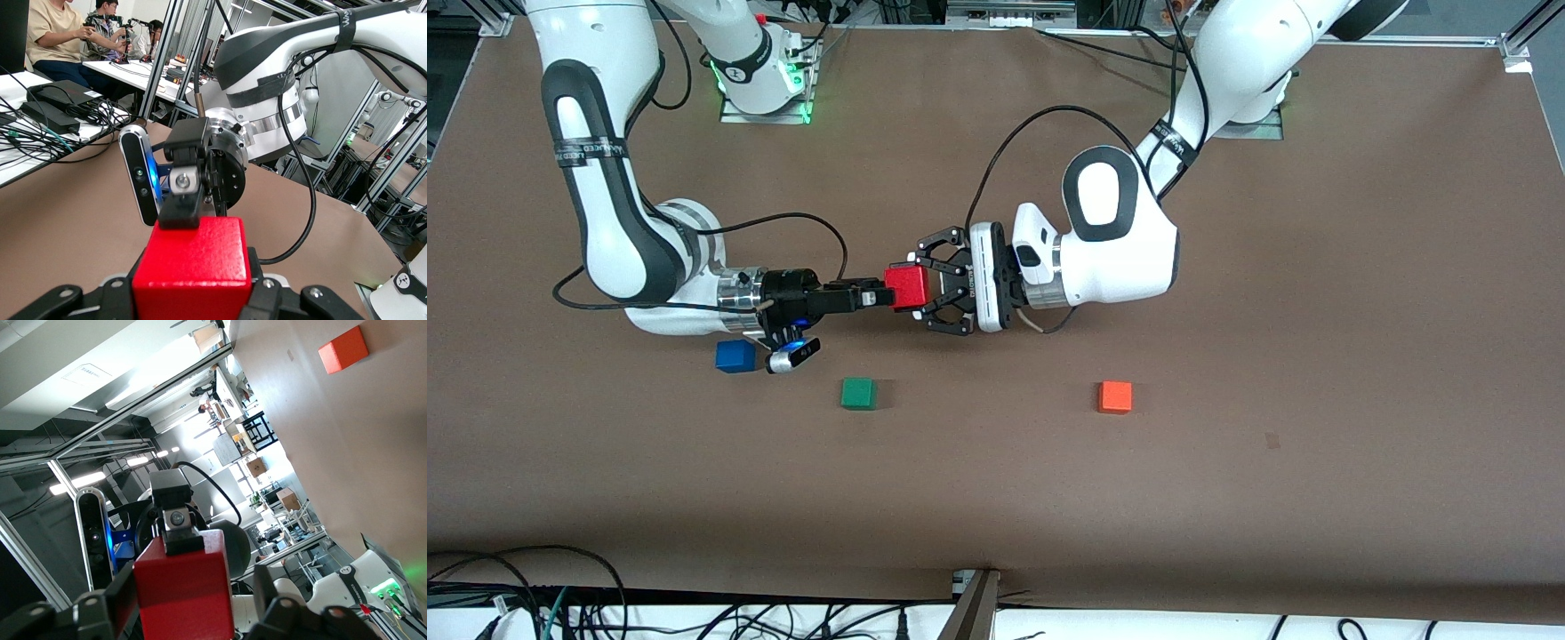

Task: Pass red block to right arm, stack on blue
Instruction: 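Close the right gripper on the red cube held by the left gripper, then open the left gripper and withdraw it while the right gripper holds the cube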

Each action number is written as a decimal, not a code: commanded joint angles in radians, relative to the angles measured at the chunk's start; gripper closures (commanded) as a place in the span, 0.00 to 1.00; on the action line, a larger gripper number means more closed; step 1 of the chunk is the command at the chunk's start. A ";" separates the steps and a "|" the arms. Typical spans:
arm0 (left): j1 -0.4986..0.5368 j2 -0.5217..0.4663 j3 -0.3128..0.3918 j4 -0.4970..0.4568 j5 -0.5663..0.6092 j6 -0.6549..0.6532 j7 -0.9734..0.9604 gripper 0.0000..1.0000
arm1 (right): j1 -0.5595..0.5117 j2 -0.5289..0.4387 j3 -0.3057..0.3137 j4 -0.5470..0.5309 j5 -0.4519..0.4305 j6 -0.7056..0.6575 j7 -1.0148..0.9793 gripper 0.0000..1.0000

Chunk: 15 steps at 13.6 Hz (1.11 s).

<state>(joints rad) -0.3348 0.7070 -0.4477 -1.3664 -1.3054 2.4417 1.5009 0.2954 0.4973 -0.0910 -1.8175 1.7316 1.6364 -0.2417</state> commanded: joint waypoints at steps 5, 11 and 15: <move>-0.010 0.020 0.003 0.033 -0.032 0.011 0.031 0.01 | 0.007 -0.022 -0.001 -0.006 0.029 0.016 0.012 0.56; 0.037 -0.033 -0.002 0.020 -0.035 -0.004 0.041 0.00 | -0.001 -0.005 -0.006 0.055 0.013 0.016 0.028 1.00; 0.115 -0.121 0.001 0.015 -0.022 -0.165 -0.039 0.00 | -0.050 0.009 -0.013 0.148 -0.168 0.011 0.071 1.00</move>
<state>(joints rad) -0.2655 0.6528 -0.4470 -1.3276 -1.3060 2.3636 1.4982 0.2770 0.4942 -0.1088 -1.7357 1.6482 1.6507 -0.2152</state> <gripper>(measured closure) 0.000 0.445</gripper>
